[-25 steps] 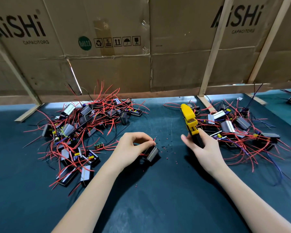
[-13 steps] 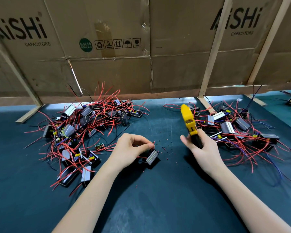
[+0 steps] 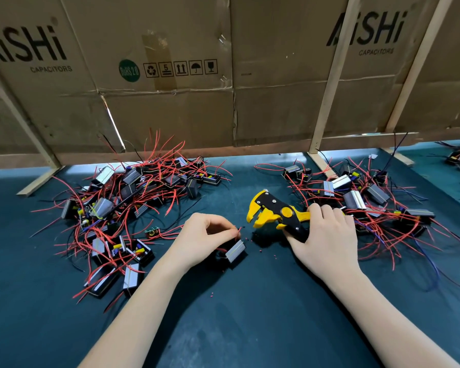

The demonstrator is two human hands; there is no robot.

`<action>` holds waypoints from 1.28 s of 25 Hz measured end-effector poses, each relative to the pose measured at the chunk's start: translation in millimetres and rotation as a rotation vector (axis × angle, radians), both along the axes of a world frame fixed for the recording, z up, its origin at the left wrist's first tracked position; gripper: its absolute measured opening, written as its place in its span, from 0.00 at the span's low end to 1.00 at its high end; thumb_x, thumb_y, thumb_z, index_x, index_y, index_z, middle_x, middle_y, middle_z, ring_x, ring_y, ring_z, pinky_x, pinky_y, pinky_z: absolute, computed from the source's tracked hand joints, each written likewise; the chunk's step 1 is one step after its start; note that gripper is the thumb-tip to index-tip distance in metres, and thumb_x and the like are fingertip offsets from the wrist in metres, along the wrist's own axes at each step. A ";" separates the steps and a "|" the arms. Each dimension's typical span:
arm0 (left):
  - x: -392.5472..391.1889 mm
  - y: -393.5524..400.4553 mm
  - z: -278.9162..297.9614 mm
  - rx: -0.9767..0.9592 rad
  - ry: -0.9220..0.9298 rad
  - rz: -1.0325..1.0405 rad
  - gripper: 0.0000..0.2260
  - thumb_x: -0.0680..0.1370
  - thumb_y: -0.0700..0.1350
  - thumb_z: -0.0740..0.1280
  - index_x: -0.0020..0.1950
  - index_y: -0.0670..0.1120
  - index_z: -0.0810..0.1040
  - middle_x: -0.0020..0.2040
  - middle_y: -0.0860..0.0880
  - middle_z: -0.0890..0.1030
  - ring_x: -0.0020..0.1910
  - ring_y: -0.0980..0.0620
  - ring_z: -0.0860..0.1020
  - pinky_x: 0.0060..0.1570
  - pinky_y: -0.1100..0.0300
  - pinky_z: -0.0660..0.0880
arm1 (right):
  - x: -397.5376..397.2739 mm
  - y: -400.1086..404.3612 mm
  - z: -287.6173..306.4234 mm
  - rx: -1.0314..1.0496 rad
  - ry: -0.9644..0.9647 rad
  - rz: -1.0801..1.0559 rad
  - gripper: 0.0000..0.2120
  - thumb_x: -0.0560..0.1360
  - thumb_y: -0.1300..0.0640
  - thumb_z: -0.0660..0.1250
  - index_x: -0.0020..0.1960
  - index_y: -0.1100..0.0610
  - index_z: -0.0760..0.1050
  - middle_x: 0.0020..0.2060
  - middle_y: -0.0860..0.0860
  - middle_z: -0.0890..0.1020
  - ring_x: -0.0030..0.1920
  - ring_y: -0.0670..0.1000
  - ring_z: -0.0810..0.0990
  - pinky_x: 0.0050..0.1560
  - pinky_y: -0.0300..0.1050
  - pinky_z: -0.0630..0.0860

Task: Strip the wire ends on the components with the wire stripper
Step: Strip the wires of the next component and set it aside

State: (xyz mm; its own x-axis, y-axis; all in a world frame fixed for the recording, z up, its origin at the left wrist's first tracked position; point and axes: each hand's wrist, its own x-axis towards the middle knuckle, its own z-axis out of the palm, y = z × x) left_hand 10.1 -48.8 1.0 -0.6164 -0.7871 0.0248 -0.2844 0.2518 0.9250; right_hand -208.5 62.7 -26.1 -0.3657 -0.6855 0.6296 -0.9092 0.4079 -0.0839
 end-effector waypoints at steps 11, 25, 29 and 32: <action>1.9 -2.9 -2.7 0.030 -0.023 -0.001 0.03 0.72 0.40 0.76 0.38 0.44 0.86 0.35 0.46 0.85 0.33 0.54 0.81 0.38 0.65 0.76 | 1.1 -1.2 -2.2 0.025 -0.003 -0.021 0.28 0.62 0.40 0.77 0.44 0.63 0.74 0.36 0.58 0.77 0.39 0.62 0.77 0.43 0.54 0.70; 2.3 -1.7 2.0 -0.027 0.019 -0.007 0.02 0.73 0.37 0.75 0.40 0.43 0.84 0.39 0.44 0.85 0.37 0.53 0.82 0.42 0.60 0.79 | -0.5 -2.7 -5.1 0.049 -0.019 -0.042 0.27 0.62 0.40 0.77 0.43 0.62 0.75 0.37 0.58 0.78 0.40 0.62 0.77 0.43 0.54 0.71; -0.7 -0.3 3.9 -0.035 0.030 -0.056 0.05 0.74 0.34 0.71 0.40 0.43 0.80 0.44 0.45 0.86 0.41 0.53 0.82 0.44 0.58 0.79 | -0.4 -2.2 -5.6 0.045 0.000 -0.040 0.27 0.61 0.40 0.78 0.43 0.62 0.74 0.36 0.58 0.78 0.40 0.62 0.77 0.43 0.54 0.70; -3.8 3.3 3.8 -0.013 0.092 -0.143 0.05 0.77 0.35 0.69 0.43 0.43 0.77 0.47 0.44 0.85 0.45 0.53 0.81 0.46 0.61 0.78 | 1.2 -2.4 -5.3 0.029 0.015 -0.036 0.27 0.61 0.40 0.77 0.43 0.62 0.74 0.36 0.58 0.78 0.39 0.62 0.76 0.42 0.54 0.70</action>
State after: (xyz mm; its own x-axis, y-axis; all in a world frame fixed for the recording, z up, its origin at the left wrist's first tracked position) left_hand 6.2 -45.5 4.7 -0.7170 -0.6905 0.0959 -0.1587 0.2957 0.9420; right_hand -207.3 60.3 -31.4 -0.3811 -0.6902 0.6152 -0.8950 0.4424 -0.0581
